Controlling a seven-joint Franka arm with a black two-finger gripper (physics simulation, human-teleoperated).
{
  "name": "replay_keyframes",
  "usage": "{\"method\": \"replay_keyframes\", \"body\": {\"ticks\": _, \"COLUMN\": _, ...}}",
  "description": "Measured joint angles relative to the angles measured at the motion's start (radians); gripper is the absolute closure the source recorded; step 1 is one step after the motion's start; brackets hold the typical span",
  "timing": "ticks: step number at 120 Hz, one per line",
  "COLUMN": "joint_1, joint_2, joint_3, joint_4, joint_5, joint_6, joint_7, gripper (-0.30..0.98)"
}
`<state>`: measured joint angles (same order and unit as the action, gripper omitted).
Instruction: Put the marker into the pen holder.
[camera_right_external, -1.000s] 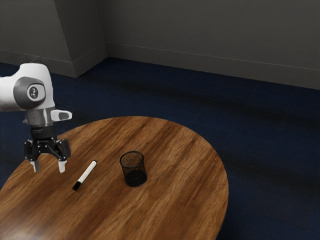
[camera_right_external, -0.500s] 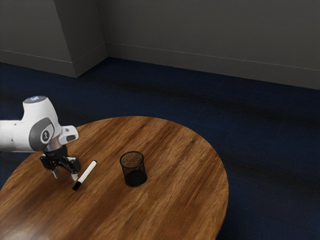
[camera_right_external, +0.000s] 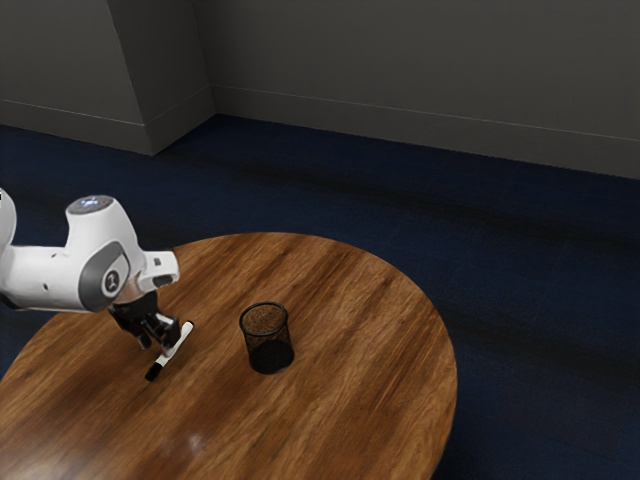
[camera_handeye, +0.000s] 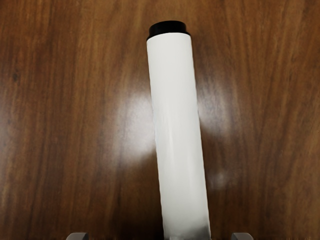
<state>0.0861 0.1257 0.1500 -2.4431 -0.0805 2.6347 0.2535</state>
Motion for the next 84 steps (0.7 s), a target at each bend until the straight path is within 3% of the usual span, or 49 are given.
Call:
{"method": "replay_keyframes", "body": {"ticks": 35, "joint_1": -0.018, "joint_2": 0.013, "joint_3": -0.021, "joint_4": -0.001, "joint_5": -0.001, "joint_6": -0.017, "joint_7": -0.003, "gripper": 0.48}}
{"method": "replay_keyframes", "body": {"ticks": 84, "joint_1": 0.005, "joint_2": 0.01, "joint_3": -0.018, "joint_4": -0.003, "joint_5": -0.002, "joint_6": -0.041, "joint_7": -0.014, "gripper": 0.58}}
